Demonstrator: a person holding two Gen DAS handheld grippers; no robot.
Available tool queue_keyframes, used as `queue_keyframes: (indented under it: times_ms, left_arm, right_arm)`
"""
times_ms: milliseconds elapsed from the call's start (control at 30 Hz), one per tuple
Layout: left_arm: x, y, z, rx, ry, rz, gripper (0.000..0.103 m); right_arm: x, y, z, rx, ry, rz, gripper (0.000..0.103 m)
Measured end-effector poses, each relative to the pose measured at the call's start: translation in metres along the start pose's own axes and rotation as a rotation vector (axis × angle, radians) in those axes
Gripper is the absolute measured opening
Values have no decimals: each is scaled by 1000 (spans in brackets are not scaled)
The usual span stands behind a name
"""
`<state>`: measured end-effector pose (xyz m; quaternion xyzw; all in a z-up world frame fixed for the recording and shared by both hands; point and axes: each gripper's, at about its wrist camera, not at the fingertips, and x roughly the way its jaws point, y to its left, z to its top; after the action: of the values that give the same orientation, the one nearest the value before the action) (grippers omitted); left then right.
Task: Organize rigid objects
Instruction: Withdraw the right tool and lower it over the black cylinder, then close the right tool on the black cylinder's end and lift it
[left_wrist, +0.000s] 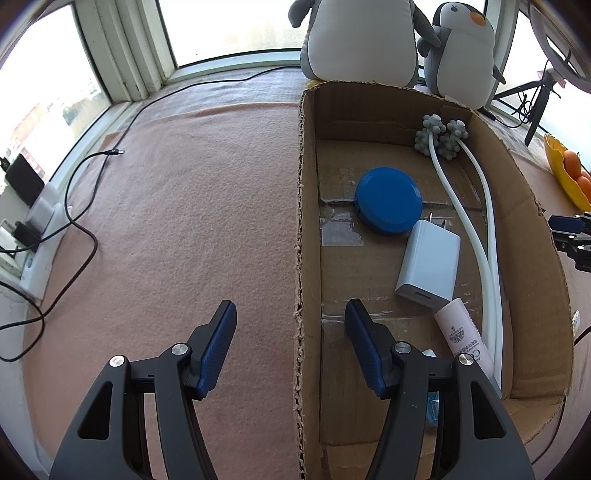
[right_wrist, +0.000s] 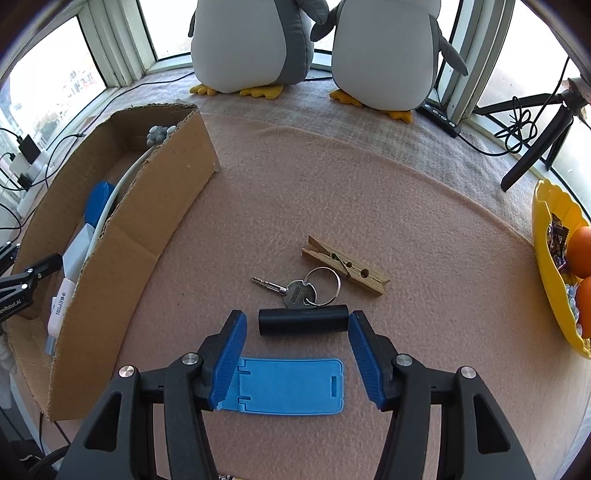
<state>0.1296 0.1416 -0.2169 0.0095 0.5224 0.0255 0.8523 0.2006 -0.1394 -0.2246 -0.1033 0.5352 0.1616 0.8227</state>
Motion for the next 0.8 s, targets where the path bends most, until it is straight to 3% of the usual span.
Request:
queue_keyframes:
  times_ms: [633, 800]
  left_arm:
    - [0, 0, 1, 0, 0, -1, 61]
    - [0, 0, 1, 1, 0, -1, 61]
  right_arm:
    - [10, -18, -4, 55, 39, -25, 53]
    - [7, -31, -6, 95, 51, 12, 43]
